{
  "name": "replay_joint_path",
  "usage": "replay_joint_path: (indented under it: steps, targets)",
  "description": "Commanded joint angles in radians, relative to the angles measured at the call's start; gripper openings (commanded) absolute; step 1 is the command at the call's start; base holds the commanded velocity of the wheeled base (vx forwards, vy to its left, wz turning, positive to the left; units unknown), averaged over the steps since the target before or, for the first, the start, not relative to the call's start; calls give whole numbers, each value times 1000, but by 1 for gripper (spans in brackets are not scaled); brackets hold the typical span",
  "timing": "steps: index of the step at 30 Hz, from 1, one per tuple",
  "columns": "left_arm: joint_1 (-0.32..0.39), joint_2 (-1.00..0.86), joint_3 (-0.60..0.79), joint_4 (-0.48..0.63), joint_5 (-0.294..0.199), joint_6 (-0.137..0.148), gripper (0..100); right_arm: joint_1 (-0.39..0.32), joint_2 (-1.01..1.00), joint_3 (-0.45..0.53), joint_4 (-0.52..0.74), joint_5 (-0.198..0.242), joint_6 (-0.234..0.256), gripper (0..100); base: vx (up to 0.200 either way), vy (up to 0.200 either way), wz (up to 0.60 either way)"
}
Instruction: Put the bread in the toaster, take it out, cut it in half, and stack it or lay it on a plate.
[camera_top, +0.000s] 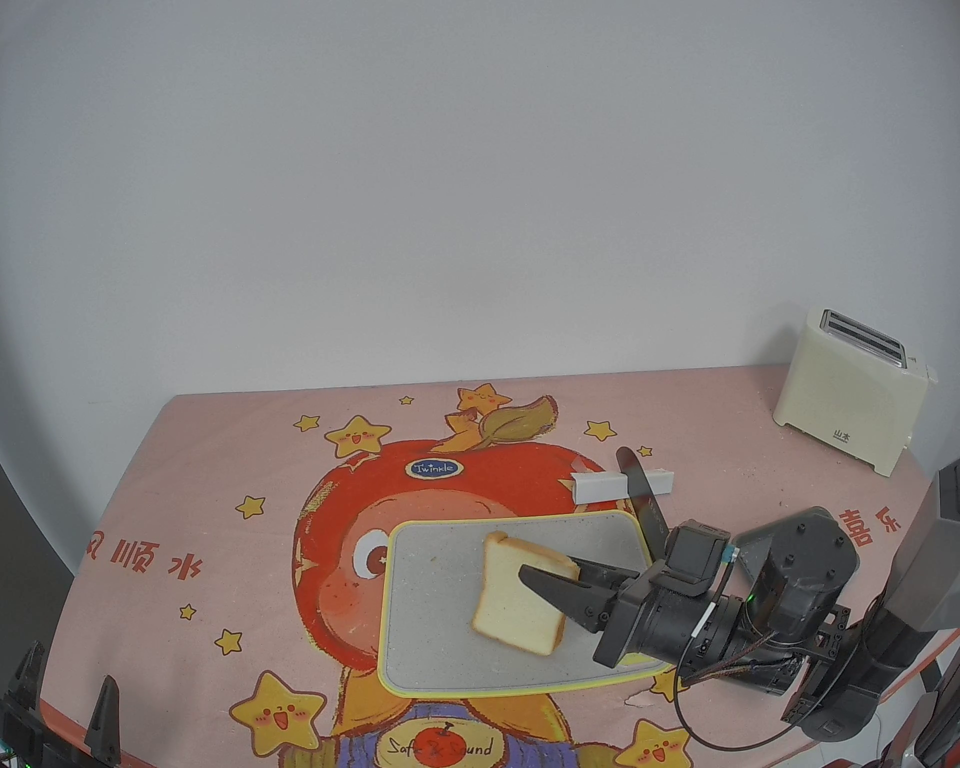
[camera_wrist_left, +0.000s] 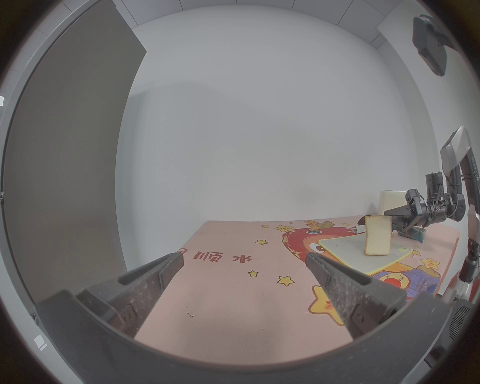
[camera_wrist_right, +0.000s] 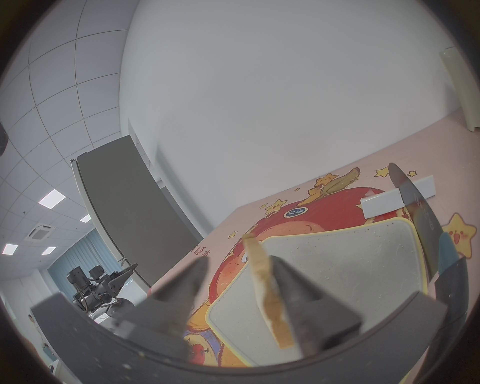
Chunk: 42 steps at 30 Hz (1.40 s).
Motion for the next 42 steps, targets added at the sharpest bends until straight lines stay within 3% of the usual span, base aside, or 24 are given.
replay_joint_path:
  steps: [1, 8, 12, 14, 15, 17, 29, 32, 42]
  targets:
    - [0, -7, 18, 0, 1, 0, 100, 24, -10, 1, -6, 0, 0, 100, 0, 0, 0]
    - [0, -7, 18, 0, 1, 0, 100, 29, -19, 0, -6, -7, -21, 100, 0, 0, 0]
    - [0, -7, 18, 0, 1, 0, 100, 24, -19, 0, -6, -37, -92, 100, 0, 0, 0]
    - [0, -7, 18, 0, 1, 0, 100, 21, -16, 1, -6, -66, -162, 100, 0, 0, 0]
    - [0, -7, 18, 0, 1, 0, 100, 21, -16, 1, -6, -66, -162, 100, 0, 0, 0]
    - [0, -7, 18, 0, 1, 0, 100, 18, -16, 9, -6, -74, -210, 100, 0, 0, 0]
    - [0, -7, 18, 0, 1, 0, 100, 12, -16, 63, -4, -74, -259, 100, 0, 0, 0]
    - [0, -7, 18, 0, 1, 0, 100, 32, -14, 115, -4, -71, -304, 100, 0, 0, 0]
    - [0, -7, 18, 0, 1, 0, 100, 27, -41, 35, -7, -73, -302, 100, 0, 0, 0]
